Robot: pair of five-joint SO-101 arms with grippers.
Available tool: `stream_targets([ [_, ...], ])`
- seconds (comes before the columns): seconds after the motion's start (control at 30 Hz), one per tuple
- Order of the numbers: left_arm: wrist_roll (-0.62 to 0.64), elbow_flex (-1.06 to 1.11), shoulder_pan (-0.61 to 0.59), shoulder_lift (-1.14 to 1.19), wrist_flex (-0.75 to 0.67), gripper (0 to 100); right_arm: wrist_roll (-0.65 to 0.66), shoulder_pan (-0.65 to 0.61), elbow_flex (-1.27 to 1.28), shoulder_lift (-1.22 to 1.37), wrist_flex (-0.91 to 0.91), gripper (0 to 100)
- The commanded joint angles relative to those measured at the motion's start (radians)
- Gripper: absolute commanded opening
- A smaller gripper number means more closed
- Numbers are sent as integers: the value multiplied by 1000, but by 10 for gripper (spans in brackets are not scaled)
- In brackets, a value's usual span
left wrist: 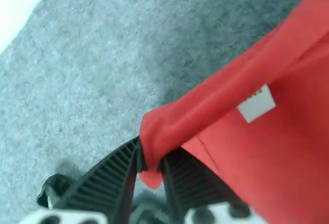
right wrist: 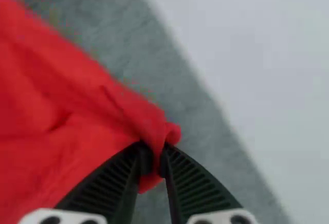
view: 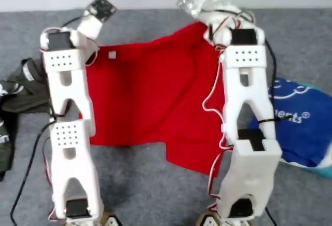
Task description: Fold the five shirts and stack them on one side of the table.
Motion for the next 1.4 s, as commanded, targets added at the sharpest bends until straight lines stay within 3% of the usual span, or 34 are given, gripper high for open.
stream_targets([
  [0.0, -15, -47, -20, -57, 29, 5, -9, -1, -28, -104, 154, 10],
  [0.13, -41, -47, -28, -127, 28, 5, -9, 7, -28, -117, 197, 10],
  [0.67, -279, -48, -14, -187, -28, 6, -11, 48, -28, -124, 42, 10],
  [0.83, -272, -48, -14, -178, -54, 6, -11, 91, -28, -124, -114, 10],
  [0.97, -207, -47, -31, -163, -155, 6, -8, 107, -28, -125, -228, 9],
  [1.37, -181, -53, -28, -117, -344, 6, -5, 99, -28, -114, -375, 9],
])
